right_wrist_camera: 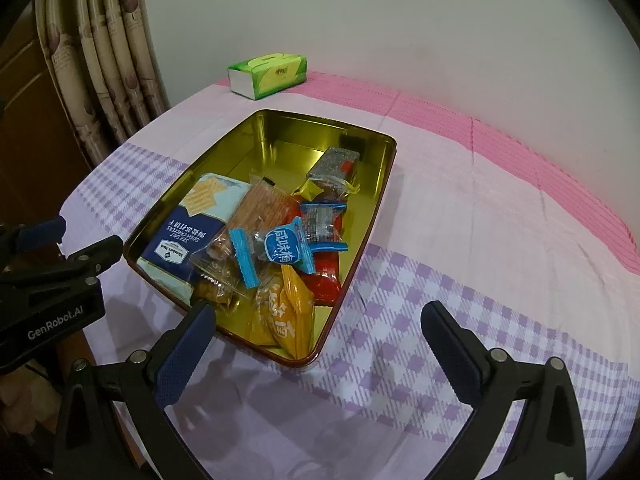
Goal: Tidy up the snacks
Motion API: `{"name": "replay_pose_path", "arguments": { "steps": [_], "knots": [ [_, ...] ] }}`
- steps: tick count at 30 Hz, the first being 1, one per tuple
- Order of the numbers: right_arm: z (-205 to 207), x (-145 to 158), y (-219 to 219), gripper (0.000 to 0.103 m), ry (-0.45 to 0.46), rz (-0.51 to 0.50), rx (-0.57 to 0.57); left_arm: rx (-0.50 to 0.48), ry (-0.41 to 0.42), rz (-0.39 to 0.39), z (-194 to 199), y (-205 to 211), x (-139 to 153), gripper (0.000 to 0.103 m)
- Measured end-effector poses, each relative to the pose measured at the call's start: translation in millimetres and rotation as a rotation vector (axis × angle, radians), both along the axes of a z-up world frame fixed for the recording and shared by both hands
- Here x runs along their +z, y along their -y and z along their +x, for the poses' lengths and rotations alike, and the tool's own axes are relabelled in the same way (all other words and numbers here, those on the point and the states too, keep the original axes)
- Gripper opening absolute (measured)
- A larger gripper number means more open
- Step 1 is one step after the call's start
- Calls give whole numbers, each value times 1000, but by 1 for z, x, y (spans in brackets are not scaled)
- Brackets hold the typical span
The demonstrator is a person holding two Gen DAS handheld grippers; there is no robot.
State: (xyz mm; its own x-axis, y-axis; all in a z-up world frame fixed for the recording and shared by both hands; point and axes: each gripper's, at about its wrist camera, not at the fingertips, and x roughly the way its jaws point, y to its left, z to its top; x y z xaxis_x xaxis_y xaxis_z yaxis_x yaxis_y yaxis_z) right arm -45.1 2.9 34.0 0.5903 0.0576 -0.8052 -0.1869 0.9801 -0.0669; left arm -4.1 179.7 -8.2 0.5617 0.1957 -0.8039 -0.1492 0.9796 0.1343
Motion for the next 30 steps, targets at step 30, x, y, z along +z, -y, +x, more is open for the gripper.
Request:
{"name": "replay_pose_path", "arguments": {
  "steps": [30],
  "knots": [
    [-1, -6, 0, 102, -20, 4, -3, -5, -1, -4, 1, 1, -1, 73]
  ]
}}
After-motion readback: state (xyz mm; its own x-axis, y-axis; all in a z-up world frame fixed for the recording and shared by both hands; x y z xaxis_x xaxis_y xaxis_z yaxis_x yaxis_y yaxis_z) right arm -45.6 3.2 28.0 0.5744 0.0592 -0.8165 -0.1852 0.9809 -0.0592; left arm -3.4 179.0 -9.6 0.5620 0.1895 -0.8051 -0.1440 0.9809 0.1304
